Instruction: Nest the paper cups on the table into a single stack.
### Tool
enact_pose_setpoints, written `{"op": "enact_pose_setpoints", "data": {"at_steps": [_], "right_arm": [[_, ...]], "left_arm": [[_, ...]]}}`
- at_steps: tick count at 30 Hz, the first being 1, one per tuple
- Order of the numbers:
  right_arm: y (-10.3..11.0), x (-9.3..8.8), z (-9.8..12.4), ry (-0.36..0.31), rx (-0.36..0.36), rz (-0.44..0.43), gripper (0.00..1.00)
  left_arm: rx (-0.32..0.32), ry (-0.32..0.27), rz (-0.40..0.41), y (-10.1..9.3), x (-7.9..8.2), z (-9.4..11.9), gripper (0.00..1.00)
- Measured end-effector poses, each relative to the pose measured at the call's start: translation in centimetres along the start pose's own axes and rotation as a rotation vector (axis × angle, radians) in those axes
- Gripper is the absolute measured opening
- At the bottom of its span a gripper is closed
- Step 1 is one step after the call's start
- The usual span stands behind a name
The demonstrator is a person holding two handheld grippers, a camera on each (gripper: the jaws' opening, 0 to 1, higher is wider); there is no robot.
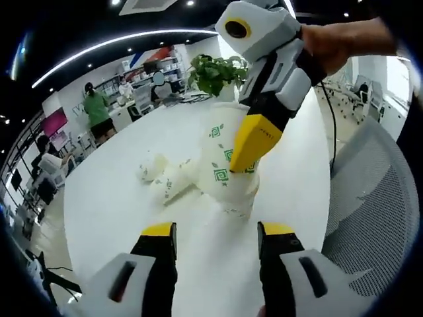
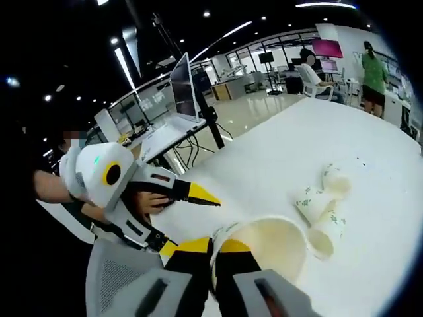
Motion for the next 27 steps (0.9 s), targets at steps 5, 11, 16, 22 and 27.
{"op": "enact_pose_setpoints", "data": {"at_steps": [5,11,16,22,27], "right_arm": [[-0.3,-0.1,1.0,0.016,-0.020,0.012,0.00],[-1.3,-0.4,1.5,0.058,-0.043,0.037,0.00],[-1.7,-1.5,1.6,0.152,-0.068,0.111,0.00],[-1.5,-2.1,1.3,0.197,-0.061,0.142,0.00],[-1.7,-2.6,1.0,0.249,-0.072,0.183,0.00]], "left_arm": [[0.001,-0.007,0.049,-0.2,-0.2,0.3,0.49],[0.003,-0.016,0.109,0.1,-0.7,0.5,0.49],[0.007,-0.013,0.127,0.3,-1.3,0.5,0.49],[0.015,-0.010,0.141,0.7,-1.8,0.6,0.49],[0.019,-0.009,0.143,0.5,-2.0,1.0,0.49]]}}
Point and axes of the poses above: the point that each gripper's makers call its tool centre point, and the gripper's own axes: z roughly backward along the fingers, y roughly to its left, x roughly out of its top, the point moved 4 cm from there along z, roughly backward along the fingers, and after that the axes turned 11 degrees about z, right-handed, at the moved point
